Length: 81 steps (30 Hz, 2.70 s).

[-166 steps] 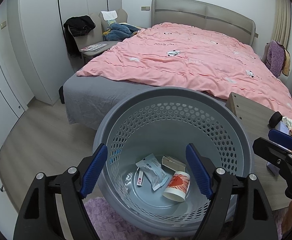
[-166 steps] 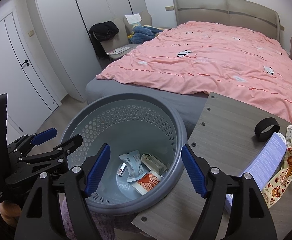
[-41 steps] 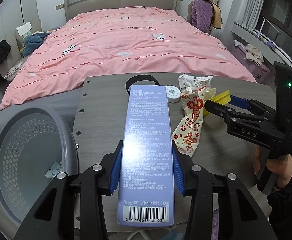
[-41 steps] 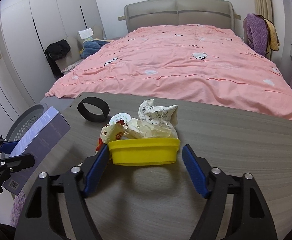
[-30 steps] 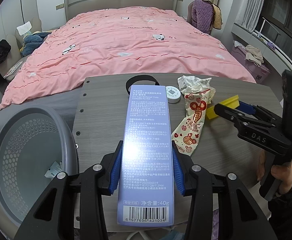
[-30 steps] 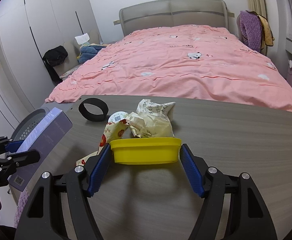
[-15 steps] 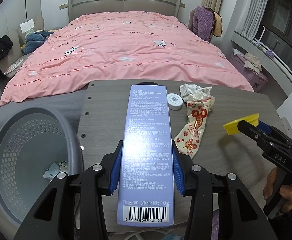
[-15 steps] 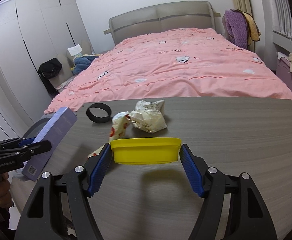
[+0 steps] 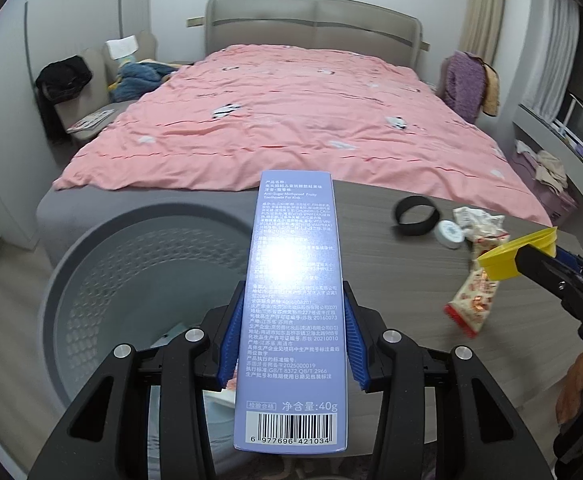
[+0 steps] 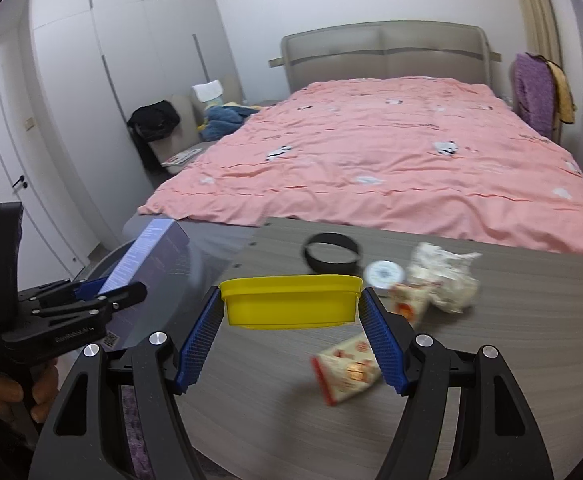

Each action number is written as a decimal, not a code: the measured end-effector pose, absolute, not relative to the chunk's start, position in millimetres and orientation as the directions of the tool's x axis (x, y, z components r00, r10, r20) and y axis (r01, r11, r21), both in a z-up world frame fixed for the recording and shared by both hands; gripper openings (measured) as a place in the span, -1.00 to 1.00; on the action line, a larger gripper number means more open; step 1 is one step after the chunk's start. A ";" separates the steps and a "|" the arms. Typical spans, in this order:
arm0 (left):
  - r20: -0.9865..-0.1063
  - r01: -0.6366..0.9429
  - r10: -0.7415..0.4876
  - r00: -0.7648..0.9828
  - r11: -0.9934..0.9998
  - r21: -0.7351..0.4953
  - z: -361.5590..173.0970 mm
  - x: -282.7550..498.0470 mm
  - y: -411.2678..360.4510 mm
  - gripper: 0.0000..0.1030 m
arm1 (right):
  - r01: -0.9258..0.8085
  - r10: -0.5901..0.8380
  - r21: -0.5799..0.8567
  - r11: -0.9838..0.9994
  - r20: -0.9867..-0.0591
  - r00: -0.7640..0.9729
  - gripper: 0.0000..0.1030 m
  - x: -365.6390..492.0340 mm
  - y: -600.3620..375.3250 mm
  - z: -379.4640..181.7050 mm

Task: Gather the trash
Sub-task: 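Carry the box and lid over the basket and open both grippers, then withdraw both grippers from the basket back toward the table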

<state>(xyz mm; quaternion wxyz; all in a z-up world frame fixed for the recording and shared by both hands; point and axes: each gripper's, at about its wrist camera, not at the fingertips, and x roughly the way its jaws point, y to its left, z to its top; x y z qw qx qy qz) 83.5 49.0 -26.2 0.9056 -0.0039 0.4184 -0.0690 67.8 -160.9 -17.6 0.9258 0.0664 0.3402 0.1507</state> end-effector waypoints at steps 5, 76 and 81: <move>-0.755 0.033 -0.052 0.654 0.999 -0.040 -31.1 78.7 94.8 -0.17 | -0.326 0.396 0.230 0.917 -0.612 0.685 0.32 80.9 -106.4 -16.0; -0.753 -0.173 0.102 0.650 0.985 -0.016 -43.9 61.8 190.7 0.42 | -0.453 0.480 0.234 0.860 -0.674 0.562 0.62 104.4 11.3 -42.1; -0.753 -0.162 0.102 0.651 0.987 -0.007 -41.7 61.3 183.9 0.43 | -0.428 0.473 0.248 0.869 -0.669 0.573 0.63 100.7 -1.5 -40.3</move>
